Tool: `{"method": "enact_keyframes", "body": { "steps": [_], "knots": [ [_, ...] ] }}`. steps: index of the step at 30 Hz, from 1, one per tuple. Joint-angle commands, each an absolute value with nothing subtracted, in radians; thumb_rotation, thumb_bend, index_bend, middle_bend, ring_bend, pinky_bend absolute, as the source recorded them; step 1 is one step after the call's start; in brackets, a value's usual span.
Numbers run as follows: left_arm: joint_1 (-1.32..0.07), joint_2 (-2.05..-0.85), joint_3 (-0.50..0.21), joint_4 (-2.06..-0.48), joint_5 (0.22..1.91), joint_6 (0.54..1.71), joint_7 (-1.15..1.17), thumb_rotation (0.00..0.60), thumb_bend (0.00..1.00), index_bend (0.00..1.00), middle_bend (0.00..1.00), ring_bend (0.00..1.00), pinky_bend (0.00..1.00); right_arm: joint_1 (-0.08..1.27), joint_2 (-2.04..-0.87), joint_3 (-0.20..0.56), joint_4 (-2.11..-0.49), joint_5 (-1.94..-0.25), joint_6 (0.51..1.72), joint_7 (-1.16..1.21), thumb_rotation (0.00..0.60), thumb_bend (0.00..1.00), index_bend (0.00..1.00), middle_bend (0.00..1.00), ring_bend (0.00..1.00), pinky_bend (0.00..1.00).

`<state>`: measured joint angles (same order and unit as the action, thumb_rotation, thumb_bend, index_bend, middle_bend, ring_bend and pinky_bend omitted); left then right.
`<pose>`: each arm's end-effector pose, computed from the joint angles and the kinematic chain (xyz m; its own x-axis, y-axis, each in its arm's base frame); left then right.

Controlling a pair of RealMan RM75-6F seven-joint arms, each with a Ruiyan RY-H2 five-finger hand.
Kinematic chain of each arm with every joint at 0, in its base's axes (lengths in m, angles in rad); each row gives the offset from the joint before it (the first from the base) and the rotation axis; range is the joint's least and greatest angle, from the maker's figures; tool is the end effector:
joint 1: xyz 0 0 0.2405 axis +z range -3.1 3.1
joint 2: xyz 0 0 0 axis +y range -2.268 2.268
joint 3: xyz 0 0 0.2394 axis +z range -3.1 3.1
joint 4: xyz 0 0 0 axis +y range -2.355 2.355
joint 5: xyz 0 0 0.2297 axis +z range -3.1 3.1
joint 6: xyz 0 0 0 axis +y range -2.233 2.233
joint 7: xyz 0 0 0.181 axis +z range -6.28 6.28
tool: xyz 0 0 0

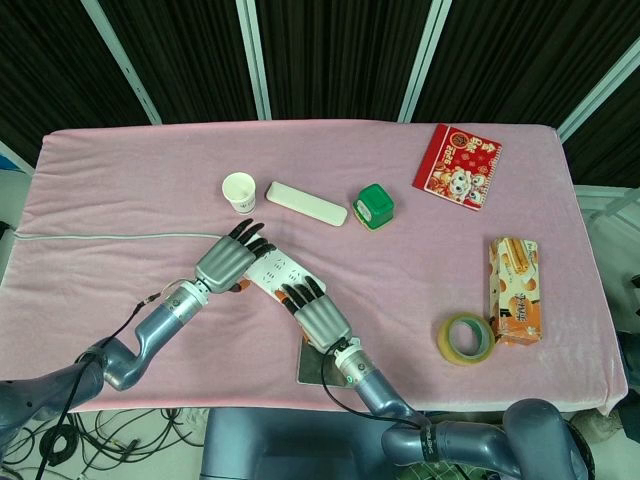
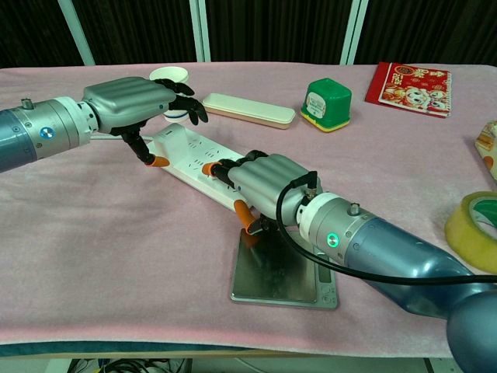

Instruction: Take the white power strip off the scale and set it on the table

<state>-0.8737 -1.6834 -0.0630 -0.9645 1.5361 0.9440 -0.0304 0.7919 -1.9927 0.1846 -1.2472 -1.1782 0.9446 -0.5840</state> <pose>-0.1332 0.4136 -0.0700 0.6291 0.0899 0.7721 0.6382 -0.6268 -0.4470 -0.0441 -0.3128 -0.1698 0.5397 -0.2399 0.8070 -0.7585 -0.5545 0.3424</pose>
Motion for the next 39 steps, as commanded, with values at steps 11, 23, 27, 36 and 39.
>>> {"method": "enact_keyframes", "body": {
  "steps": [11,23,27,36,39],
  "knots": [
    [-0.869,-1.669,-0.055,-0.989,1.544,0.960,-0.023,0.600,0.22,0.23,0.24,0.00,0.05,0.786,-1.987,0.177,-1.270,-1.185,0.962,-0.586,0.600,0.73,0.03,0.06,0.13,0.05],
    [-0.865,-1.657,-0.051,-0.990,1.533,0.945,0.000,0.600,0.22,0.23,0.25,0.00,0.05,0.787,-1.997,0.173,-1.247,-1.179,0.949,-0.568,0.600,0.73,0.03,0.07,0.13,0.05],
    [-0.862,-1.651,-0.042,-0.990,1.530,0.933,0.010,0.600,0.22,0.23,0.25,0.00,0.05,0.788,-2.006,0.170,-1.228,-1.178,0.941,-0.557,0.600,0.73,0.03,0.07,0.13,0.05],
    [-0.860,-1.658,-0.034,-0.973,1.536,0.933,0.004,0.600,0.22,0.22,0.23,0.00,0.05,0.786,-2.025,0.158,-1.184,-1.167,0.915,-0.537,0.600,0.73,0.03,0.08,0.13,0.05],
    [-0.862,-1.663,-0.036,-0.963,1.536,0.934,0.006,0.600,0.22,0.22,0.23,0.00,0.05,0.787,-2.030,0.153,-1.174,-1.171,0.909,-0.533,0.600,0.73,0.03,0.10,0.14,0.05]
  ]
}}
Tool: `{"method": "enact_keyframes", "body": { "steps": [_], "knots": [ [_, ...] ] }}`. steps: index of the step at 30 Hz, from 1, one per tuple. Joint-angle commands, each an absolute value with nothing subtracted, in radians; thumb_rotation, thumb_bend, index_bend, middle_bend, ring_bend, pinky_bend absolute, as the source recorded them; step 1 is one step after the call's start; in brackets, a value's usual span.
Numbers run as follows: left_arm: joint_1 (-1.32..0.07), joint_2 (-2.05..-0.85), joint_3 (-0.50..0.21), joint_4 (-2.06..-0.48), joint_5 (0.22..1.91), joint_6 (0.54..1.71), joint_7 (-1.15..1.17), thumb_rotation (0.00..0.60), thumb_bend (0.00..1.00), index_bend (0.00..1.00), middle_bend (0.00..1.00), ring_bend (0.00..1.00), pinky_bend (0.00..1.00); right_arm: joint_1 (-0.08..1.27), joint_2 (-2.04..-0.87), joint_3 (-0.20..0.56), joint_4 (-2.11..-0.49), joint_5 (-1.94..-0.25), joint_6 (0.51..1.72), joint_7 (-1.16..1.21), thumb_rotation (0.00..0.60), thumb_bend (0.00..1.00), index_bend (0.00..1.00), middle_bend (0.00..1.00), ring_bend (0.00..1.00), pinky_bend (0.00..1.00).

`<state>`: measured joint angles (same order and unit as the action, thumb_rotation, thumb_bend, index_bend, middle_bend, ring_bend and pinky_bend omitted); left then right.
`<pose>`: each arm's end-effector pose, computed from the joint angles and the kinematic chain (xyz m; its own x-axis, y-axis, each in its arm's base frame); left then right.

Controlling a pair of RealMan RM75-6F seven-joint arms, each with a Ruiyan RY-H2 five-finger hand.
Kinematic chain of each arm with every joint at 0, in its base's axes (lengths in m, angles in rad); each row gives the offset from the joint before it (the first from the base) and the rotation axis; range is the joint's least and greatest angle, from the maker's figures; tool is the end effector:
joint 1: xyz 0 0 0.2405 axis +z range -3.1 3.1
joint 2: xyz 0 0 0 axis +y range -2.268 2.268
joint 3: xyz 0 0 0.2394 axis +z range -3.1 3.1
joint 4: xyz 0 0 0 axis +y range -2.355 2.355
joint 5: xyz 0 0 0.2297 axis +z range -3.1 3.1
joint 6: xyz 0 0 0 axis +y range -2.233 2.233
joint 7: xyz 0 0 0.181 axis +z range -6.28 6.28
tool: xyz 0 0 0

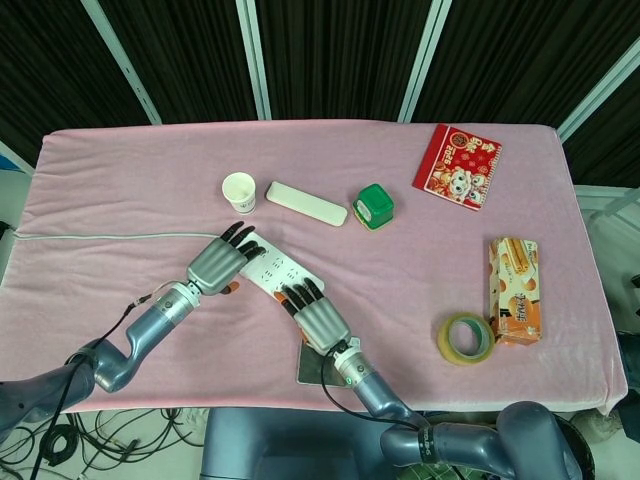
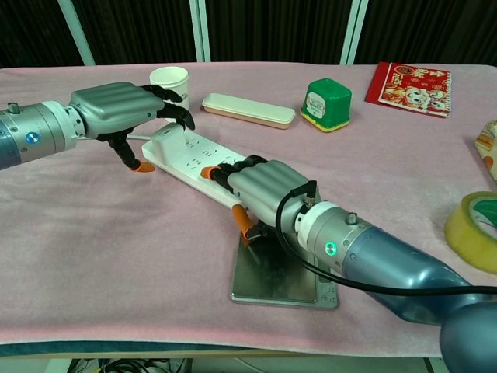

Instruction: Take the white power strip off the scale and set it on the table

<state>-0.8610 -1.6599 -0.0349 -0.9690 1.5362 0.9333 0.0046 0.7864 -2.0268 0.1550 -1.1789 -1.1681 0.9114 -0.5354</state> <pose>-0.1489 0.4110 -0.0672 0.6799 0.0852 0.7284 0.6055 -0.6255 -0.4920 -0.0593 -0.3076 -0.1870 0.5448 -0.2964 0.7844 -0.7708 -0.5454 0.3292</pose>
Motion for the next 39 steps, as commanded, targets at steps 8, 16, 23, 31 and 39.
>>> {"method": "enact_keyframes", "body": {
  "steps": [8,16,23,31,39],
  "knots": [
    [-0.865,-1.677,-0.037,-0.929,1.541,0.942,0.015,0.600,0.22,0.22,0.23,0.00,0.05,0.785,-2.026,0.148,-1.177,-1.185,0.914,-0.528,0.600,0.73,0.06,0.13,0.16,0.05],
    [-0.874,-1.692,-0.021,-0.897,1.563,0.937,0.016,0.600,0.22,0.23,0.24,0.00,0.05,0.785,-2.020,0.148,-1.181,-1.182,0.909,-0.536,0.600,0.73,0.09,0.13,0.16,0.05],
    [-0.878,-1.707,-0.012,-0.867,1.576,0.940,0.012,0.600,0.22,0.23,0.24,0.00,0.05,0.783,-2.016,0.148,-1.183,-1.181,0.910,-0.539,0.600,0.73,0.09,0.13,0.16,0.05],
    [-0.881,-1.746,-0.005,-0.797,1.600,0.975,0.016,0.600,0.23,0.23,0.24,0.00,0.05,0.782,-2.011,0.150,-1.180,-1.179,0.908,-0.537,0.600,0.73,0.09,0.13,0.16,0.05],
    [-0.883,-1.783,0.000,-0.745,1.609,0.988,-0.008,0.600,0.24,0.26,0.25,0.00,0.06,0.778,-2.011,0.149,-1.174,-1.179,0.907,-0.531,0.600,0.73,0.10,0.13,0.16,0.05]
  ]
}}
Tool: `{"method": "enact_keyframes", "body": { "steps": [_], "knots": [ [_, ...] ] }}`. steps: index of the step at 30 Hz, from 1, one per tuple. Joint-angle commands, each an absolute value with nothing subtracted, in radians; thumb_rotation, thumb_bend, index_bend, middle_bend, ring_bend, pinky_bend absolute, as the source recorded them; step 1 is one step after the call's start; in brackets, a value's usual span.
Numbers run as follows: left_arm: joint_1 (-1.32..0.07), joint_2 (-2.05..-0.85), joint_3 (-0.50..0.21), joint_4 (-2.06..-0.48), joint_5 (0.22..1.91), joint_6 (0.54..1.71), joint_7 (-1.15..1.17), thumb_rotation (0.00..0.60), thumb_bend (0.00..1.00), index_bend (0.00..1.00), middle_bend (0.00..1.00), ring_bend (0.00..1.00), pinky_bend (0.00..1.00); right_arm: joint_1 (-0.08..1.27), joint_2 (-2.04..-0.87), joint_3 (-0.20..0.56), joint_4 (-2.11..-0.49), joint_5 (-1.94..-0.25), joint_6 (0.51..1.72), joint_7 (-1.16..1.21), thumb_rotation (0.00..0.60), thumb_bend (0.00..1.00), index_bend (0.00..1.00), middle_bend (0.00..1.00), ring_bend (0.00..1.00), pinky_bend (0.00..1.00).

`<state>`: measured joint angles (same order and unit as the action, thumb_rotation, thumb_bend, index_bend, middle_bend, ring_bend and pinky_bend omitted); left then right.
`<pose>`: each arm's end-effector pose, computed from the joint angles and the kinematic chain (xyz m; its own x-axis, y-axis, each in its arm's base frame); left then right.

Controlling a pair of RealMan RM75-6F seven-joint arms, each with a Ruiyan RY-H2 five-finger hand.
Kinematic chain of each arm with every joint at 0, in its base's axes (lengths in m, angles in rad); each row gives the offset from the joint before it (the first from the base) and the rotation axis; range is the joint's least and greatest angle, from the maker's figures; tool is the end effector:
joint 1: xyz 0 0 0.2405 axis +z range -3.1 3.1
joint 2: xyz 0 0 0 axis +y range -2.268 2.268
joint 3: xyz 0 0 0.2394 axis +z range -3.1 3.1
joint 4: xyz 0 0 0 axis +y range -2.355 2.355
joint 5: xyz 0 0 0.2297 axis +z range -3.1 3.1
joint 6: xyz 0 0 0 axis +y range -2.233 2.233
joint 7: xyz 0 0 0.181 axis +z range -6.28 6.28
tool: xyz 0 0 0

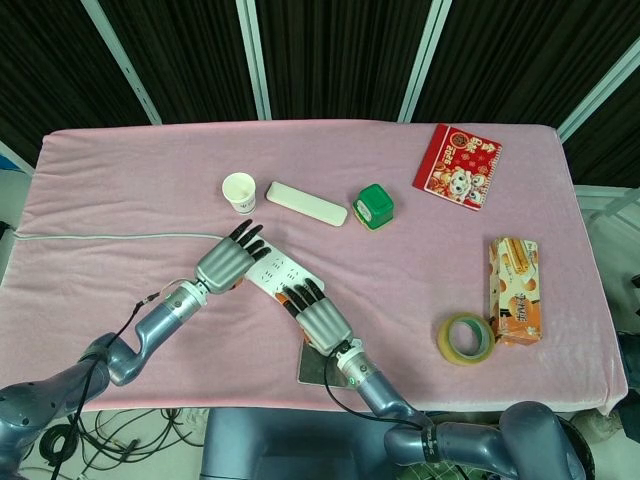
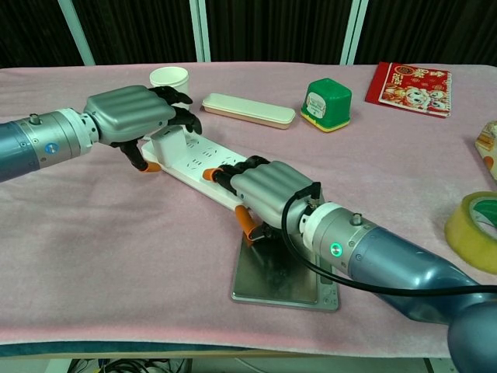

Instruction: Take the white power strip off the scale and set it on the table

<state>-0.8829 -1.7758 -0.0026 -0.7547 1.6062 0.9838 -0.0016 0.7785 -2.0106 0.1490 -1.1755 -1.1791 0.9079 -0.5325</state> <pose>-0.1495 0.4200 -0.0811 0.7390 -0.0297 0.6730 0.4950 -0.6537 -0.5724 -0.0669 -0.3104 -0.1839 0.5595 -0.2888 0.7769 -0.7628 -0.5461 0.3464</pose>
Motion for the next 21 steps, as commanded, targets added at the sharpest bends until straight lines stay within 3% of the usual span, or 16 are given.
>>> {"method": "enact_keyframes", "body": {
  "steps": [1,21],
  "knots": [
    [-0.883,-1.787,0.000,-0.739,1.611,0.991,-0.012,0.600,0.24,0.26,0.26,0.00,0.07,0.778,-2.010,0.149,-1.173,-1.179,0.907,-0.530,0.600,0.73,0.10,0.13,0.16,0.05],
    [-0.873,-1.845,0.008,-0.641,1.622,1.037,-0.078,0.600,0.31,0.38,0.38,0.02,0.11,0.769,-2.003,0.148,-1.171,-1.173,0.909,-0.533,0.600,0.73,0.13,0.13,0.16,0.05]
  ]
}}
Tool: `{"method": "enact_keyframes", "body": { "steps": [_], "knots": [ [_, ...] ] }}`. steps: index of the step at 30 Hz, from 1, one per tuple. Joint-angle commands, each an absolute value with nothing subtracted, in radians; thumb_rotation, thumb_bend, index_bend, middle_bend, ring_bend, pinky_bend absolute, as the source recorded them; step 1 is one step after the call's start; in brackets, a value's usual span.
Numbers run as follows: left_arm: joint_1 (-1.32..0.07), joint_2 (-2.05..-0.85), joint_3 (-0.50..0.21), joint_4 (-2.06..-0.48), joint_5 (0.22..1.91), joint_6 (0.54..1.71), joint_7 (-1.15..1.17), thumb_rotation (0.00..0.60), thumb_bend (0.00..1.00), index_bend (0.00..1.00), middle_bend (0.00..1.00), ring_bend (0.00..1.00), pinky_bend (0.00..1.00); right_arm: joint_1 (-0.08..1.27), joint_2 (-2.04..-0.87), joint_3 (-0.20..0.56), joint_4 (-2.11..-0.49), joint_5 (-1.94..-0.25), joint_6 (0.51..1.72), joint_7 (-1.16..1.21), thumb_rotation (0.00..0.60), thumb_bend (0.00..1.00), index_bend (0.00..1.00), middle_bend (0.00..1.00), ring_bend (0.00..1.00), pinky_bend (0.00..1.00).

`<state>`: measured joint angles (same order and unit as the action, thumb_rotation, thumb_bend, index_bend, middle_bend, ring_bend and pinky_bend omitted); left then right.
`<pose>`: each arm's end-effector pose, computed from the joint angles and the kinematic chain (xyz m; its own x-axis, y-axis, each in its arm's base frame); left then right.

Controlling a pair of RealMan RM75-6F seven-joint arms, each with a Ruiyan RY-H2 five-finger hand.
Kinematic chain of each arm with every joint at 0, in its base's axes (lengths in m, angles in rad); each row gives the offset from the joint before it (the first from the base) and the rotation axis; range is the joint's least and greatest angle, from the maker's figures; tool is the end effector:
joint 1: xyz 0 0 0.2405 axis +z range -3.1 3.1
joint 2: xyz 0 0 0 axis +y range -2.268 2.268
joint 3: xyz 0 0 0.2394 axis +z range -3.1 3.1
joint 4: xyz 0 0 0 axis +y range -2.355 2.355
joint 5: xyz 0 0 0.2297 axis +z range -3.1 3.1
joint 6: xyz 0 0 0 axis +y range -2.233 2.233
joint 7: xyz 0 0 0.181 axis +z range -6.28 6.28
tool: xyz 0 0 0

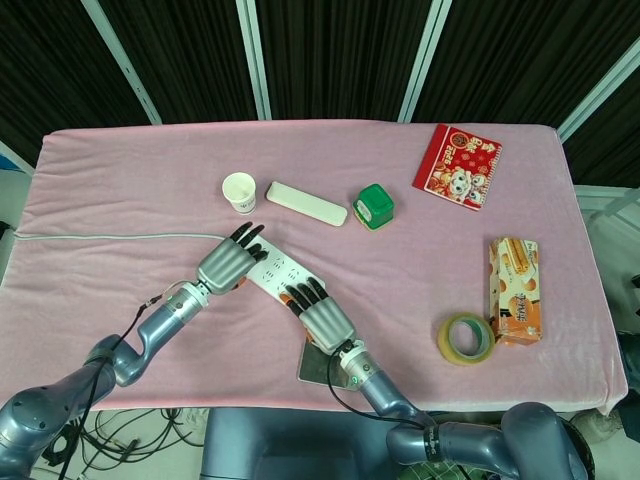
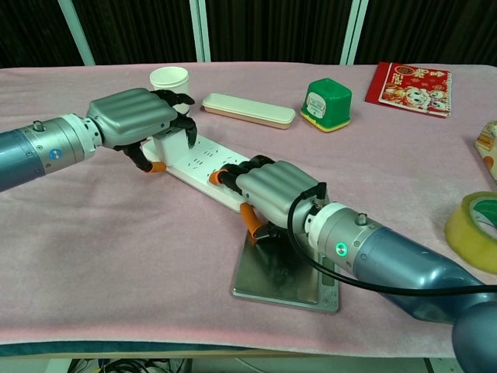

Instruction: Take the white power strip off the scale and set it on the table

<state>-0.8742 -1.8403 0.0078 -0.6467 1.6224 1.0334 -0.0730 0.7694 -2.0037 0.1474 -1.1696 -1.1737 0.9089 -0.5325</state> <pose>-0.1518 0.4210 -0.0850 0.7090 -0.0403 0.7041 0.5170 -0.6493 -0.5577 -0.0743 -0.3130 -0.1820 0.5628 -0.2908 0.7737 -0.7673 -0.5321 0.3581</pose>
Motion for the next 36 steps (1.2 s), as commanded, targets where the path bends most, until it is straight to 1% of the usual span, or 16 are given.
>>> {"method": "enact_keyframes", "body": {
  "steps": [1,5,10,12,16,20,25,30,36],
  "knots": [
    [-0.872,-1.848,0.008,-0.637,1.623,1.040,-0.079,0.600,0.31,0.39,0.39,0.03,0.12,0.768,-2.003,0.147,-1.171,-1.173,0.909,-0.533,0.600,0.73,0.14,0.13,0.16,0.05],
    [-0.869,-1.860,0.005,-0.620,1.624,1.059,-0.086,0.600,0.35,0.42,0.42,0.05,0.13,0.767,-2.002,0.147,-1.174,-1.171,0.908,-0.536,0.600,0.73,0.14,0.13,0.16,0.05],
    [-0.865,-1.869,0.005,-0.609,1.622,1.067,-0.107,0.600,0.48,0.47,0.49,0.09,0.15,0.766,-2.000,0.148,-1.175,-1.167,0.908,-0.537,0.600,0.73,0.14,0.13,0.16,0.05],
    [-0.864,-1.870,0.005,-0.607,1.619,1.063,-0.114,0.600,0.51,0.48,0.49,0.09,0.15,0.767,-1.999,0.147,-1.174,-1.165,0.904,-0.538,0.600,0.73,0.15,0.13,0.16,0.05],
    [-0.865,-1.868,0.010,-0.603,1.621,1.055,-0.115,0.600,0.54,0.48,0.50,0.09,0.16,0.768,-1.994,0.144,-1.177,-1.155,0.885,-0.540,0.600,0.72,0.16,0.17,0.18,0.05],
    [-0.866,-1.863,0.015,-0.605,1.624,1.050,-0.116,0.600,0.58,0.50,0.50,0.10,0.16,0.770,-1.991,0.149,-1.182,-1.144,0.878,-0.540,0.600,0.72,0.16,0.18,0.19,0.05],
    [-0.871,-1.858,0.014,-0.613,1.622,1.042,-0.129,0.600,0.67,0.53,0.53,0.12,0.16,0.771,-1.988,0.152,-1.193,-1.147,0.882,-0.536,0.600,0.71,0.16,0.18,0.19,0.05],
    [-0.882,-1.841,0.011,-0.640,1.614,1.013,-0.153,0.600,0.70,0.59,0.57,0.15,0.17,0.771,-1.981,0.150,-1.199,-1.146,0.881,-0.540,0.600,0.70,0.18,0.18,0.19,0.05],
    [-0.897,-1.813,-0.001,-0.676,1.599,0.979,-0.147,0.600,0.72,0.62,0.60,0.19,0.21,0.771,-1.976,0.148,-1.207,-1.145,0.881,-0.542,0.600,0.69,0.22,0.18,0.19,0.05]
  ]
}}
